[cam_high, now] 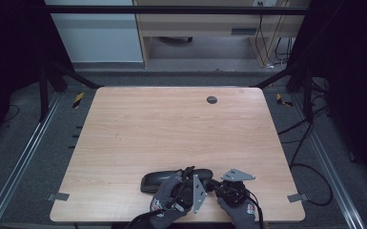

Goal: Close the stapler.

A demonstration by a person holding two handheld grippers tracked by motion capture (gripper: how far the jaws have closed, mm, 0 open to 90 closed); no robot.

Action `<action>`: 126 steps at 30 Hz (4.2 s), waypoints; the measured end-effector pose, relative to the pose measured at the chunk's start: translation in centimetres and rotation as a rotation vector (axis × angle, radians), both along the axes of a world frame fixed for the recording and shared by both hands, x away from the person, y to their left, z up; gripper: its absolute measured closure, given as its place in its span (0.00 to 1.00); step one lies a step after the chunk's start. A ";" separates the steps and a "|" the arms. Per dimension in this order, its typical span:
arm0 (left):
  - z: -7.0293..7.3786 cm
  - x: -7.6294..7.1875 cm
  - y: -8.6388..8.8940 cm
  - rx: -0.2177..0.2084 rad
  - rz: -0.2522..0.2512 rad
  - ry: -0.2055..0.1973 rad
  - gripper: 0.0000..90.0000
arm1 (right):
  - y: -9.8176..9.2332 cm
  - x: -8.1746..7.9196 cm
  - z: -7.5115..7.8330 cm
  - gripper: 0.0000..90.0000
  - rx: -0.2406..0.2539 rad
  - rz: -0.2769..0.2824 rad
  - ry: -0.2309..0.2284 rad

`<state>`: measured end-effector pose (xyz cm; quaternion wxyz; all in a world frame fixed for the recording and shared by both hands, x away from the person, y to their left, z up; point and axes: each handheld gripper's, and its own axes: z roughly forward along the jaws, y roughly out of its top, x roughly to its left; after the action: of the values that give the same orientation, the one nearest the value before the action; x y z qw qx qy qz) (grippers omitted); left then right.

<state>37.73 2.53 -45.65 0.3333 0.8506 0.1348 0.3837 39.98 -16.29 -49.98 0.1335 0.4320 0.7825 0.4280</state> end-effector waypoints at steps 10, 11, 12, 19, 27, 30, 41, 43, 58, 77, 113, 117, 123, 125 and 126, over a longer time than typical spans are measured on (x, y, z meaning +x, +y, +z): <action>1.2 -0.3 0.5 -0.060 -0.024 0.052 0.40 | -0.6 0.2 0.1 0.88 -0.004 -0.032 -0.022; 1.3 -0.4 0.6 -0.072 -0.028 0.056 0.39 | -0.7 0.2 0.1 0.87 -0.001 -0.038 -0.021; 1.5 -0.4 0.6 -0.079 -0.032 0.061 0.39 | -0.7 0.2 0.1 0.86 0.001 -0.041 -0.017; 2.6 -0.8 1.3 -0.127 -0.057 0.086 0.37 | -1.1 0.4 0.1 0.79 -0.008 -0.065 -0.043; 3.8 -0.6 3.3 -0.181 -0.038 0.102 0.37 | -1.8 0.6 0.3 0.77 -0.006 -0.102 -0.064; 4.1 -0.4 4.3 -0.202 -0.021 0.111 0.37 | -2.0 0.7 0.5 0.80 -0.007 -0.108 -0.067; 5.3 0.5 8.6 -0.302 0.059 0.122 0.38 | -3.2 0.7 1.5 0.97 0.010 -0.134 -0.087; 5.4 0.7 9.5 -0.315 0.078 0.125 0.38 | -3.4 0.7 1.8 1.00 0.012 -0.130 -0.105; 4.1 1.8 15.7 -0.347 0.242 0.143 0.38 | -3.1 0.5 5.3 1.00 0.088 -0.096 -0.154; 0.7 2.7 20.4 -0.374 0.406 0.188 0.38 | 0.0 -0.4 6.9 1.00 0.110 0.021 -0.154; -0.8 2.6 22.2 -0.383 0.462 0.209 0.39 | 0.2 -0.6 4.1 1.00 0.126 -0.002 -0.118; -0.8 2.6 22.2 -0.386 0.461 0.208 0.39 | 0.4 -0.8 3.9 1.00 0.108 -0.010 -0.123; -0.8 2.6 22.2 -0.386 0.457 0.208 0.39 | 0.4 -0.7 3.9 1.00 0.104 -0.005 -0.128; -0.7 2.6 22.3 -0.391 0.457 0.207 0.39 | 0.3 -0.7 4.0 1.00 0.108 -0.003 -0.125; -0.6 2.6 22.4 -0.393 0.459 0.206 0.39 | 0.3 -0.7 4.1 1.00 0.111 0.002 -0.128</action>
<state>40.34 24.90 -46.30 0.3804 0.7518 0.4278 0.3273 39.24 -16.02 -45.90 0.1588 0.4098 0.7479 0.4975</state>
